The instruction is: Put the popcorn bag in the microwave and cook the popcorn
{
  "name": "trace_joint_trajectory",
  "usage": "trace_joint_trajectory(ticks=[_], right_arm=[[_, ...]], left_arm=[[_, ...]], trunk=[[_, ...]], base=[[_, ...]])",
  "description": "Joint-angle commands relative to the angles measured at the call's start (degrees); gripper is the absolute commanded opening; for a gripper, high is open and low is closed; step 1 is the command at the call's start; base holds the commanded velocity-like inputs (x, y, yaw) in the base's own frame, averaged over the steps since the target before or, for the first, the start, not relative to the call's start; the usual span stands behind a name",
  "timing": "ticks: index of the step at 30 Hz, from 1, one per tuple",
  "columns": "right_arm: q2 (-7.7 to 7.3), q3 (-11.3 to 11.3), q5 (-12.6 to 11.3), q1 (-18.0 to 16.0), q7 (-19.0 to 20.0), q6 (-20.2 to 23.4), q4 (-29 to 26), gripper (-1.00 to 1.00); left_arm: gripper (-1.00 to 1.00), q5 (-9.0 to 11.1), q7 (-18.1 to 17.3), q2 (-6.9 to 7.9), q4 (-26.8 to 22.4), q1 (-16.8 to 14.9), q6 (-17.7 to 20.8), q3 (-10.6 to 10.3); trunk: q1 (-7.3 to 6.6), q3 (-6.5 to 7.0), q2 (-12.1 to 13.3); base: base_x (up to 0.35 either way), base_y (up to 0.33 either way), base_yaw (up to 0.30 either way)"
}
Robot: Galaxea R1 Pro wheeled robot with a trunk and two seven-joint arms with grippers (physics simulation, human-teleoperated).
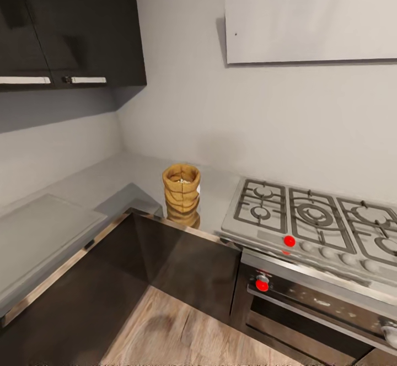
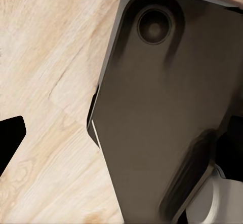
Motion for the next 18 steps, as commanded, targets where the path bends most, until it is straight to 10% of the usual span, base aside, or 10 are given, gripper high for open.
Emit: trace_joint_trajectory(ticks=[1, 18], right_arm=[[-0.06, -0.5, 0.5, -0.1, 0.1, -0.2, 0.1, 1.00], [-0.09, -0.5, 0.5, -0.1, 0.1, -0.4, 0.1, 1.00]], left_arm=[[1.00, 0.3, 0.2, -0.02, -0.1, 0.0, -0.1, 0.0], [1.00, 0.3, 0.1, -0.06, -0.1, 0.0, -0.1, 0.0]], trunk=[[0.00, -0.15, 0.0], [0.00, -1.71, 0.0]], base=[[0.000, 0.000, 0.000], [0.000, 0.000, 0.000]])
